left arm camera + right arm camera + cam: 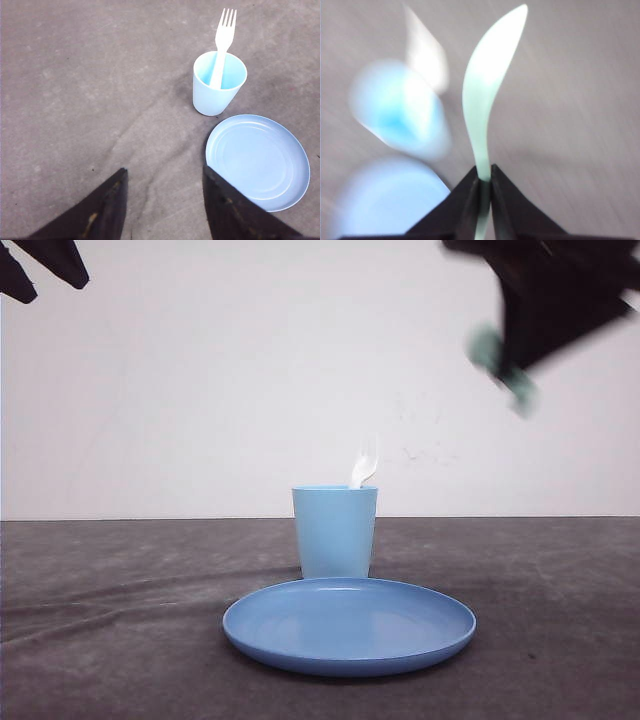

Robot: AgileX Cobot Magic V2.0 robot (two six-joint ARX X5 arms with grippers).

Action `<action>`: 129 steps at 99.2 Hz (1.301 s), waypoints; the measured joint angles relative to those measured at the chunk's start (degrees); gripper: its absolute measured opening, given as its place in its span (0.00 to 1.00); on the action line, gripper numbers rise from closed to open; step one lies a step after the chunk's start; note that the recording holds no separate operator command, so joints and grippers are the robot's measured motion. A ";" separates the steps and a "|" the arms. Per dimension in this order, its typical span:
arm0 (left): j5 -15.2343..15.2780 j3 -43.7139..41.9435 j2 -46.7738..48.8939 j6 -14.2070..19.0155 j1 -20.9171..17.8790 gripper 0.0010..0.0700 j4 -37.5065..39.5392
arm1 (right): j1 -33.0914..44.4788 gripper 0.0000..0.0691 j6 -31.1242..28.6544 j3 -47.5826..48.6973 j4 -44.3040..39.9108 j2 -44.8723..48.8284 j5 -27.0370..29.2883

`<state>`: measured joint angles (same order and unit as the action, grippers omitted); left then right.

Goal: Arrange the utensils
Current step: 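Carry the green spoon with the right gripper and drop it into the cup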

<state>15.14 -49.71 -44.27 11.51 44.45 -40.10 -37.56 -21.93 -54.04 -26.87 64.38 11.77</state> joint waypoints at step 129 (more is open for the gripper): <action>0.02 0.02 0.04 0.76 0.04 0.39 2.12 | -5.55 0.04 16.17 -0.13 41.27 32.06 3.45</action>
<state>15.16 -49.69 -44.23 12.27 44.49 -37.98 -43.11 -5.76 -54.17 14.39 96.44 15.22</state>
